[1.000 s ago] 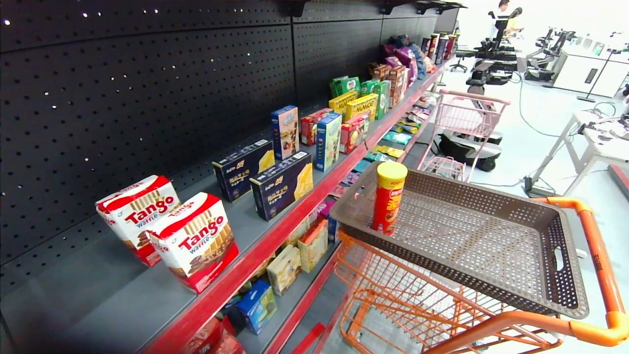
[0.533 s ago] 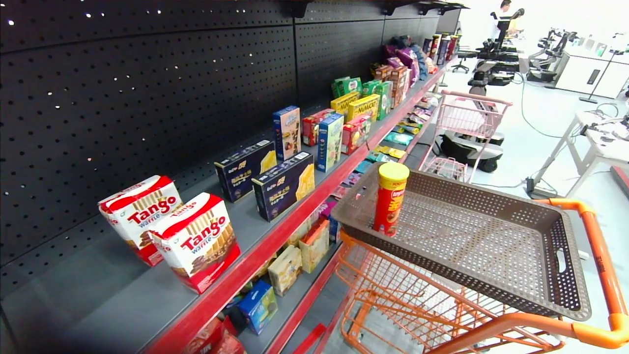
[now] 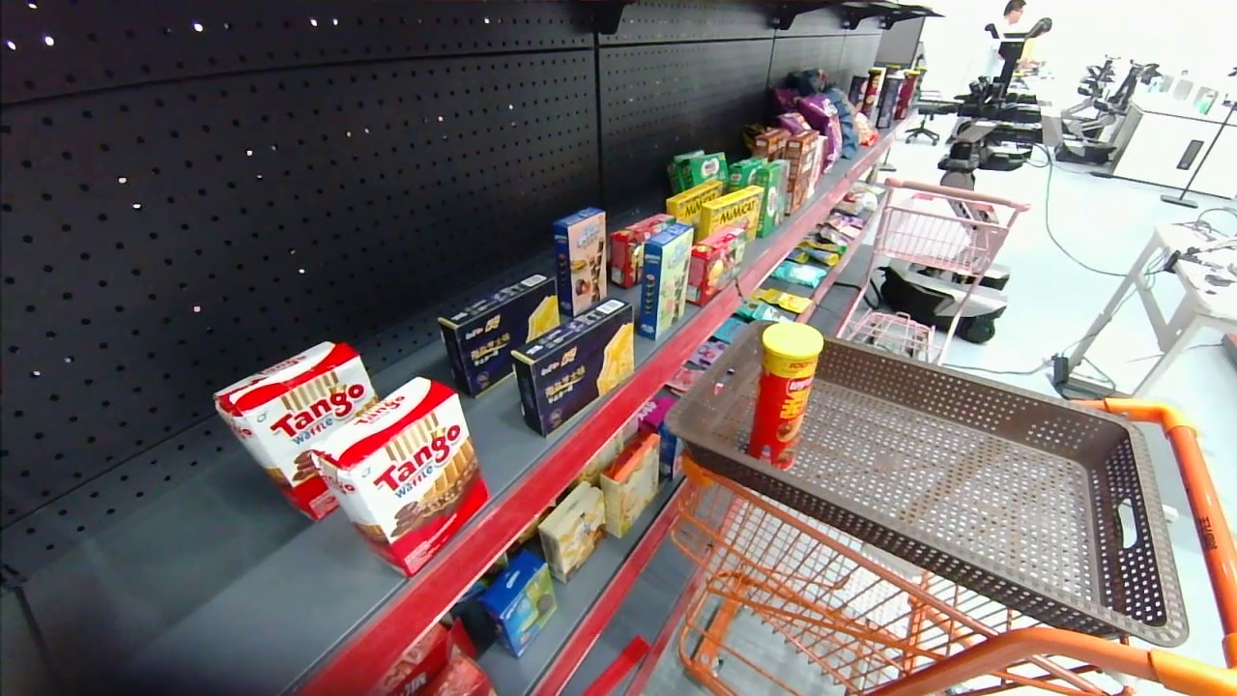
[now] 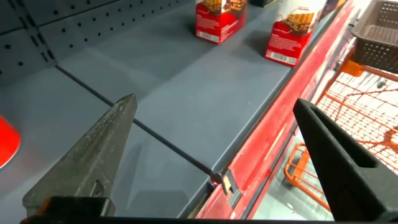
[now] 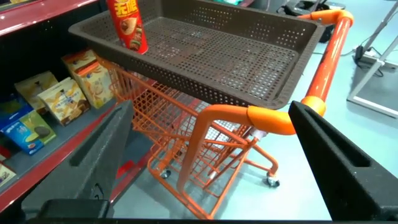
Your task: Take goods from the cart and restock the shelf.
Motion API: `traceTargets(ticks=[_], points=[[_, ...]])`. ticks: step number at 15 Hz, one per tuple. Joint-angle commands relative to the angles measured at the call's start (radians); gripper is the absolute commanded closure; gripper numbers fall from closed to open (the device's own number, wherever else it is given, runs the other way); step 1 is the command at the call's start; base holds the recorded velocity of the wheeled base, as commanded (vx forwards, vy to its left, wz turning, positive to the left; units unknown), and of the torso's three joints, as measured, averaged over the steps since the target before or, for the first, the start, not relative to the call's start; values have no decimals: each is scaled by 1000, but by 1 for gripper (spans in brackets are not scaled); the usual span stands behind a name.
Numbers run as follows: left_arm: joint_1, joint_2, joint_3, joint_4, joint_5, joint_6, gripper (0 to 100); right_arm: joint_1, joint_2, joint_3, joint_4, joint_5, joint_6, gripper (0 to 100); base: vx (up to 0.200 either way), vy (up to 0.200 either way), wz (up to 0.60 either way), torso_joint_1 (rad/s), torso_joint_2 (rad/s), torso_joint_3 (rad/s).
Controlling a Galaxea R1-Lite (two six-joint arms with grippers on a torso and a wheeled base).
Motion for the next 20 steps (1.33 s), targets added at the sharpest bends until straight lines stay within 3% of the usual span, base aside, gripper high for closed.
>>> traceTargets(ticks=[1, 2, 5, 6, 8, 10, 11, 12, 15, 18, 20], points=[[0, 1, 0, 0, 1, 0, 0, 0, 2, 0, 0, 4, -6, 0, 0, 0, 0, 0, 0, 0], [0, 1, 0, 0, 1, 0, 0, 3, 3, -3, 5, 14, -7, 0, 0, 0, 0, 0, 0, 0], [0, 1, 0, 0, 4, -2, 0, -12, 342, -232, 2, -10, 48, 0, 0, 0, 0, 0, 0, 0], [0, 1, 0, 0, -1, 1, 0, -49, 477, -293, 2, -84, 54, 0, 0, 0, 0, 0, 0, 0], [-2, 1, 0, 0, 1, 0, 0, -86, 584, -285, -8, -124, 46, 0, 0, 0, 0, 0, 0, 0], [-2, 1, 0, 0, 1, 0, 0, -132, 801, -377, -63, -168, -13, 0, 0, 0, 0, 0, 0, 0], [0, 1, 0, 0, 1, 0, 0, -180, 900, -400, -110, -213, -21, 0, 0, 0, 0, 0, 0, 0], [0, 1, 0, 0, 1, 0, 0, -223, 1069, -433, -247, -240, -21, 0, 0, 0, 0, 0, 0, 0], [-2, 1, 0, 0, 1, 0, 0, -232, 1305, -486, -446, -250, -13, 0, 0, 0, 0, 0, 0, 0], [0, 1, 0, 0, 1, 0, 0, -200, 1457, -515, -615, -139, -44, 0, 0, 0, 0, 0, 0, 0], [-2, 1, 0, 0, 1, 0, 0, -200, 1555, -588, -676, 57, -136, 0, 0, 0, 0, 0, 0, 0]])
